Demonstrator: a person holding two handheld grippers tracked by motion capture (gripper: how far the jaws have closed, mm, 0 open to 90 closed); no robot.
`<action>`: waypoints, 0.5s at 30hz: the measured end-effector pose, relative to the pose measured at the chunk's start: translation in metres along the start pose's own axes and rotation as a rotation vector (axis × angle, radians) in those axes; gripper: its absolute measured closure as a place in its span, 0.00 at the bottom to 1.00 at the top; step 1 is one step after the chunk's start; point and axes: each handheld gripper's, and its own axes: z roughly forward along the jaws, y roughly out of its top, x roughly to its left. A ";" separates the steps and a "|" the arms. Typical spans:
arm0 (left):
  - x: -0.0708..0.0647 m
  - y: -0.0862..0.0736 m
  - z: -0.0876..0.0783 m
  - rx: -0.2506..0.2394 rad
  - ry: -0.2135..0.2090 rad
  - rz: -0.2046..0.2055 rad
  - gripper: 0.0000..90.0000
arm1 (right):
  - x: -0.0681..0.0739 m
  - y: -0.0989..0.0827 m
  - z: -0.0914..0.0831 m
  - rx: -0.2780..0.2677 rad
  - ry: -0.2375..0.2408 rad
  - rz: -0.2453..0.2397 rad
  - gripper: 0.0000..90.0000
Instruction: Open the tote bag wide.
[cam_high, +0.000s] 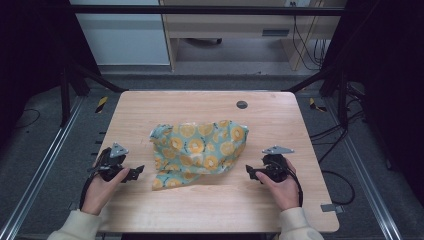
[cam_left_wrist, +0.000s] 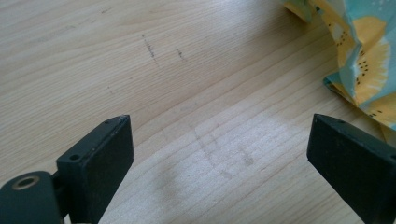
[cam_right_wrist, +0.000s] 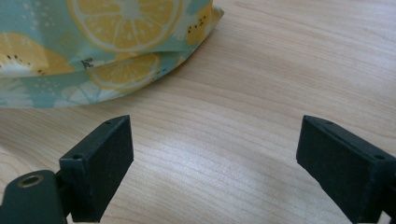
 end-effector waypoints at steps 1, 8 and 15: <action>-0.002 0.001 0.000 0.001 0.003 0.006 0.08 | 0.000 0.002 0.000 -0.004 -0.003 -0.010 0.12; -0.009 0.002 0.001 0.021 -0.003 0.035 0.08 | -0.003 0.025 -0.008 0.004 0.018 -0.037 0.12; -0.012 0.002 0.003 0.056 -0.009 0.043 0.08 | -0.001 0.053 -0.015 0.024 0.043 -0.084 0.11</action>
